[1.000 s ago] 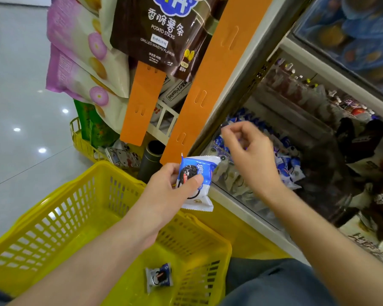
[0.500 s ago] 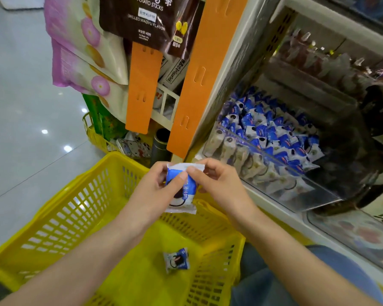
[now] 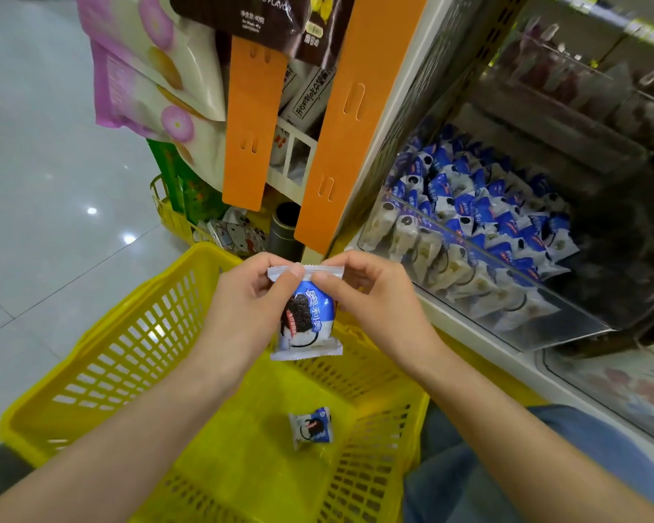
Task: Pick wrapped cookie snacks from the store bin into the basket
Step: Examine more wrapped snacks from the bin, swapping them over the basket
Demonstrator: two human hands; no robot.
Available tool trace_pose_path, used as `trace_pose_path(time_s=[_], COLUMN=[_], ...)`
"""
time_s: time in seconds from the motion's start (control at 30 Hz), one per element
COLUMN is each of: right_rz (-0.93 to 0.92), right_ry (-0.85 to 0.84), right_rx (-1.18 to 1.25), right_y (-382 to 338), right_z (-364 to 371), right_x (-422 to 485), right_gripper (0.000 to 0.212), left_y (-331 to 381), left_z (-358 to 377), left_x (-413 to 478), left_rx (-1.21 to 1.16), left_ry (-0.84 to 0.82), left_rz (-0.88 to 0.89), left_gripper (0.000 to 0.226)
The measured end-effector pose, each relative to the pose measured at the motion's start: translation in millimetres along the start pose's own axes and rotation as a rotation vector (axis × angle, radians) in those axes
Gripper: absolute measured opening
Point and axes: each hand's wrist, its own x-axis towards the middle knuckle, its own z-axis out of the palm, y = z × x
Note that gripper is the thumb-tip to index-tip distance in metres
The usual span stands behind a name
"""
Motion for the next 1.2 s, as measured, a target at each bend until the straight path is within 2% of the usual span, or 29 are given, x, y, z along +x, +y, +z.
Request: trace_pose_path(time_s=[0.07, 0.13, 0.2, 0.3, 0.4, 0.47, 0.53, 0.63, 0.7, 0.77, 0.87, 0.9, 0.97, 1.03, 1.1, 1.2], right_rz=[-0.194, -0.395, -0.449, -0.343, -0.159, 0.016, 0.223, 0.451, 0.491, 0.478, 0.42, 0.367, 0.221, 0.092, 0.045, 0.023], right_ry=[0.05, 0.06, 0.06, 0.108, 0.211, 0.266, 0.207, -0.055, -0.194, -0.292, -0.362, -0.342, -0.282, -0.232, -0.187, -0.139], right_rx=[-0.228, -0.464, -0.546, -0.416, -0.218, -0.072, 0.067, 0.139, 0.077, -0.135, -0.413, -0.414, -0.334, -0.279, -0.248, -0.268], right_y=[1, 3, 5, 5, 4, 3, 1, 4, 9, 17, 25, 24, 20, 17, 15, 16], right_z=[-1, -2, -3, -1, -3, -8, -15, -17, -17, -17, -17, -15, -12, -11, -10, -8], right_x=[-2, -3, -4, -6, -3, 2, 4, 2, -1, -4, -7, -7, -6, -4, -4, -5], right_gripper=[0.003, 0.008, 0.012, 0.007, 0.007, 0.013, 0.015, 0.011, 0.017, 0.025, 0.076, 0.081, 0.067, 0.036, 0.013, 0.009], left_y=[-1, -2, -3, -2, -4, -6, -7, -11, -14, -16, -19, -20, -22, -24, -25, -26], left_z=[0, 1, 2, -1, -1, 3, 4, 0, -1, -2, -3, -4, -4, -2, 1, 4], left_x=[0, -1, -1, 0, 0, -3, -4, -1, 0, 2, 5, 5, 4, 0, -4, -5], left_rx=[-0.03, -0.058, -0.075, -0.093, -0.05, -0.044, -0.078, -0.07, -0.048, 0.024, 0.208, 0.28, 0.411, 0.481, 0.51, 0.479], left_ry=[-0.017, -0.025, -0.034, -0.103, -0.191, -0.157, -0.071, 0.037, 0.059, 0.073, 0.064, 0.048, -0.004, -0.045, -0.051, -0.037], left_rz=[-0.048, -0.094, -0.125, -0.165, -0.27, -0.276, -0.239, -0.187, -0.165, -0.129, -0.017, 0.023, 0.091, 0.14, 0.178, 0.196], left_gripper=[0.016, 0.018, 0.02, 0.014, 0.04, 0.04, 0.031, 0.014, 0.007, 0.005, 0.014, 0.015, 0.015, 0.015, 0.018, 0.019])
